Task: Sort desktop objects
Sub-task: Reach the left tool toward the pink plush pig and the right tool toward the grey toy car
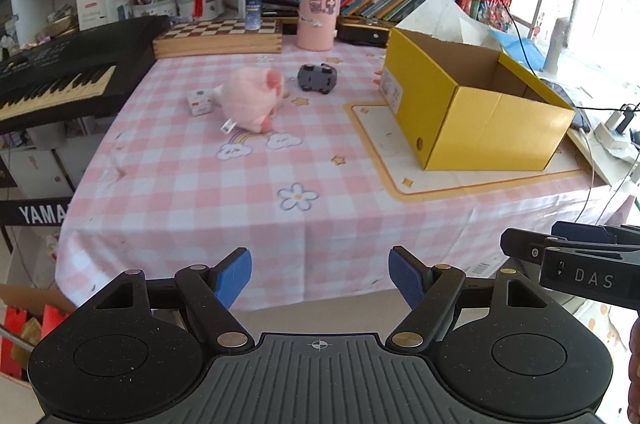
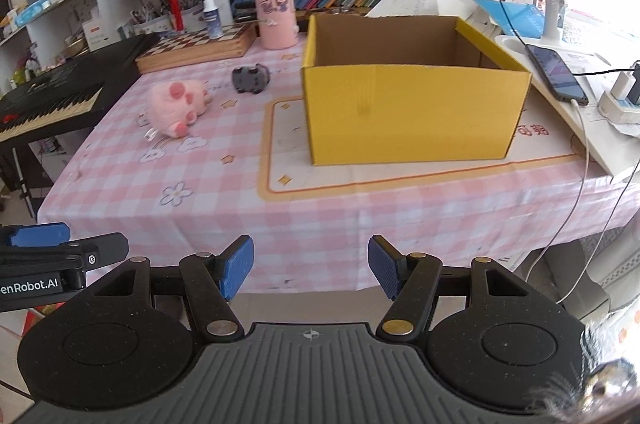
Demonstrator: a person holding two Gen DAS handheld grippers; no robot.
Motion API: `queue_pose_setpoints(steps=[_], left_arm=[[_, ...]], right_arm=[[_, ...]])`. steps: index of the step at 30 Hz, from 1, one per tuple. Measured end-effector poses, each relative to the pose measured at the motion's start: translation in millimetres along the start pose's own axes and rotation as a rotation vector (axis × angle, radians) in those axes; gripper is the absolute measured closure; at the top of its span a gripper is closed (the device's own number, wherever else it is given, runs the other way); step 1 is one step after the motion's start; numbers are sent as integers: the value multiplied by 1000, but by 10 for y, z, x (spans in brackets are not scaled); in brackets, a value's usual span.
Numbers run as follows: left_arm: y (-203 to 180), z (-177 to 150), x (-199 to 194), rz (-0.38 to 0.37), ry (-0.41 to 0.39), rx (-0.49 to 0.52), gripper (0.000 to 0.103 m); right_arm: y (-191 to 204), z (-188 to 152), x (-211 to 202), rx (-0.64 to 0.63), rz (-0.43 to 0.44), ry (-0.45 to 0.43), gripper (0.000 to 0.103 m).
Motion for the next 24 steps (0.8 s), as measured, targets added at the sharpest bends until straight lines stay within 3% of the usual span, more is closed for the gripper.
queue_pose_setpoints(steps=[15, 24], left_arm=[[509, -178, -243, 83, -23, -69, 20], [621, -150, -241, 87, -42, -82, 20]], right_arm=[[628, -110, 66, -99, 93, 27, 42], [804, -53, 102, -136, 106, 12, 47]])
Point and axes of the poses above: each gripper's, at about its wrist camera, not at the fingertips, and x roughly the way its jaws point, y to its left, z to its top, the point moved 4 cm from there along x, roughly the way its jaws point, and after that the axes turned 11 degrees about x, right-handed, at the moved point
